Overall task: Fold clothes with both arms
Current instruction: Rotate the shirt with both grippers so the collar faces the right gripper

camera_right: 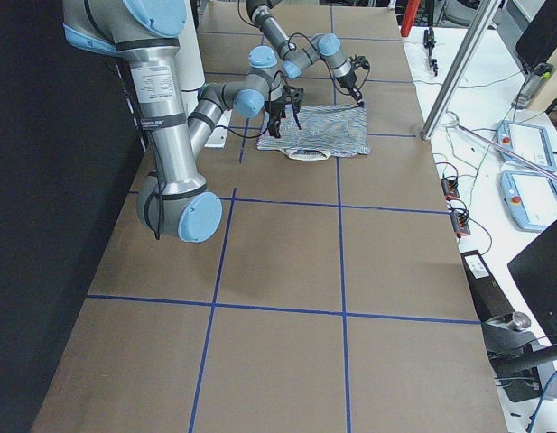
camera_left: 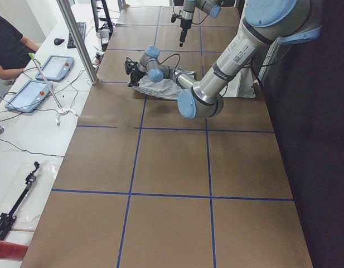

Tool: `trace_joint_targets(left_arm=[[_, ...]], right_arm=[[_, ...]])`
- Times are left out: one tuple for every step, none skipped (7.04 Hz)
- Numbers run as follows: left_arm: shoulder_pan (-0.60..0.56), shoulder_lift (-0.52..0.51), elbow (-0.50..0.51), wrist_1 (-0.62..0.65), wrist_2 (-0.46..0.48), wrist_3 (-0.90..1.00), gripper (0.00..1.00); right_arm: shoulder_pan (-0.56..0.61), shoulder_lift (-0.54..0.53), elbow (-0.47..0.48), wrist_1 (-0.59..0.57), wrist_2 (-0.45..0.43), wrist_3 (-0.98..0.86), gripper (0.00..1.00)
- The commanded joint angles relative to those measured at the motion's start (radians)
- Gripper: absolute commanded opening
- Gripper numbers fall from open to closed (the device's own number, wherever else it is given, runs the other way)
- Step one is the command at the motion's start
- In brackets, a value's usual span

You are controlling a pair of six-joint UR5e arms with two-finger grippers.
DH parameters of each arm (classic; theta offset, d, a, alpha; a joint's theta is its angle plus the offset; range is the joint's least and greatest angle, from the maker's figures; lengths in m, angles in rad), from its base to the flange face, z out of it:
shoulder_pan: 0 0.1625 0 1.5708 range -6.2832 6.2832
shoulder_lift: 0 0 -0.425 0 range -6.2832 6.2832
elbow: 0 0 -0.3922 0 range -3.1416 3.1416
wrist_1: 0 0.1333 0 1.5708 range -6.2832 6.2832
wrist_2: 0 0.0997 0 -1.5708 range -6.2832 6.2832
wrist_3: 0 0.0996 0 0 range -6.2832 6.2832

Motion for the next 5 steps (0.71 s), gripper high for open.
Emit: trace_joint_targets(left_arm=[[-0.005,-0.027,0.099,-0.06,0.037,0.041,0.0],[-0.013,-0.027,0.117,-0.06,0.037,0.043,0.0],[-0.016,-0.026,0.129,-0.059,0.037,0.045,0.0],[-0.019,-0.024,0.131,-0.06,0.037,0.046,0.0],[-0.018,-0.023,0.129,-0.06,0.037,0.051,0.99]], right_arm=[[-0.001,0.001,0.001,0.001,0.0,0.001,1.0],[-0.001,0.001,0.001,0.001,0.0,0.001,1.0],[-0.001,0.001,0.0,0.001,0.0,0.001,1.0],[-0.001,0.001,0.0,0.001,0.0,0.001,1.0],[-0.001,0.001,0.0,0.001,-0.001,0.0,1.0]])
